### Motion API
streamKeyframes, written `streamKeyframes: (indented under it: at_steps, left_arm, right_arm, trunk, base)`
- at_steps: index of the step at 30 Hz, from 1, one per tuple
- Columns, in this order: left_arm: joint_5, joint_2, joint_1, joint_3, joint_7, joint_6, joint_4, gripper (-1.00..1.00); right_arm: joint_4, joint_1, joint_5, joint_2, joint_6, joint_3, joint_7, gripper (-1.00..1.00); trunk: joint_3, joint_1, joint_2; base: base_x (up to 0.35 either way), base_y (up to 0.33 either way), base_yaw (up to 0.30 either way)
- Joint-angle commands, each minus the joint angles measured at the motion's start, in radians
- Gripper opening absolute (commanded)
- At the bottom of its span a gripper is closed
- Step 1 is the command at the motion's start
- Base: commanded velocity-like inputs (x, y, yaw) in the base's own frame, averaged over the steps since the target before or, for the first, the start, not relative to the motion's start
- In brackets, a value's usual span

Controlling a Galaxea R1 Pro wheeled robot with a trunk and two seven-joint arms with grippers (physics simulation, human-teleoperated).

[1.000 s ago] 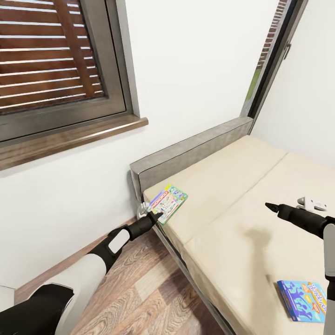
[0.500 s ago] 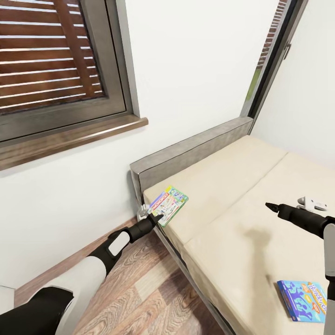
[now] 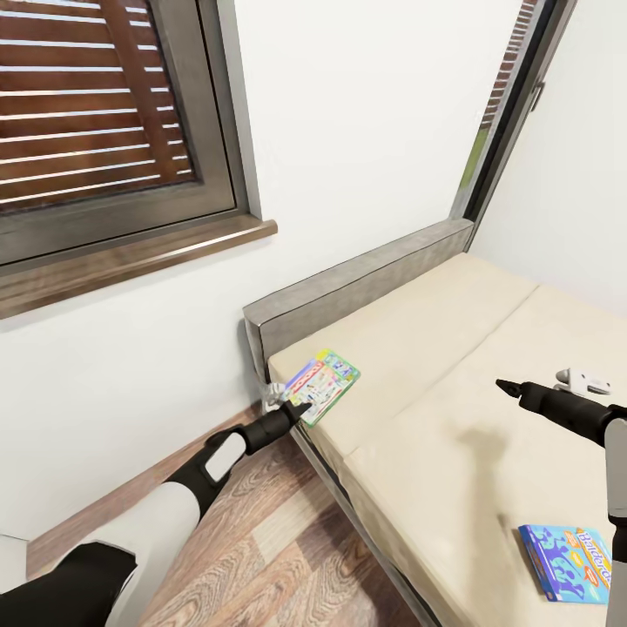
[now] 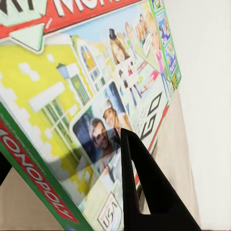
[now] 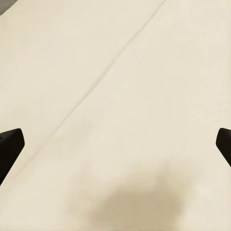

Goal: Put all the toys in the child's room - the three board games (two on the bed and one on the table), the two jigsaw puzzles on the table, and the tennis ball on the table - inside the toy box on the table in the child's room.

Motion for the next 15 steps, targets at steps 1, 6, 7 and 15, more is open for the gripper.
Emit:
streamKeyframes:
  at_steps: [1, 6, 7, 15]
  left_arm:
    - [0.006, 0.000, 0.002, -0.017, 0.001, 0.018, -0.014, -1.00]
    - [-0.001, -0.001, 0.009, -0.056, 0.011, 0.046, -0.067, -1.00]
    - [-0.002, -0.001, 0.013, -0.065, 0.019, 0.053, -0.086, -1.00]
    - [-0.003, -0.006, 0.044, -0.091, 0.128, 0.084, -0.209, -1.00]
  right_arm:
    - [0.000, -0.001, -0.009, 0.000, 0.006, -0.001, -0.003, 1.00]
    - [0.000, -0.001, -0.009, 0.000, 0.006, -0.002, -0.003, 1.00]
    - [0.000, 0.000, -0.009, 0.000, 0.006, -0.002, -0.003, 1.00]
    - [0.000, 0.000, -0.010, 0.000, 0.006, -0.002, -0.002, 1.00]
  trunk:
    - [-0.001, 0.000, 0.000]
    - [-0.001, 0.000, 0.000]
    - [-0.001, 0.000, 0.000]
    - [-0.001, 0.000, 0.000]
  base:
    - [0.000, 0.000, 0.000]
    - [0.000, 0.000, 0.000]
    - [0.000, 0.000, 0.000]
    - [0.000, 0.000, 0.000]
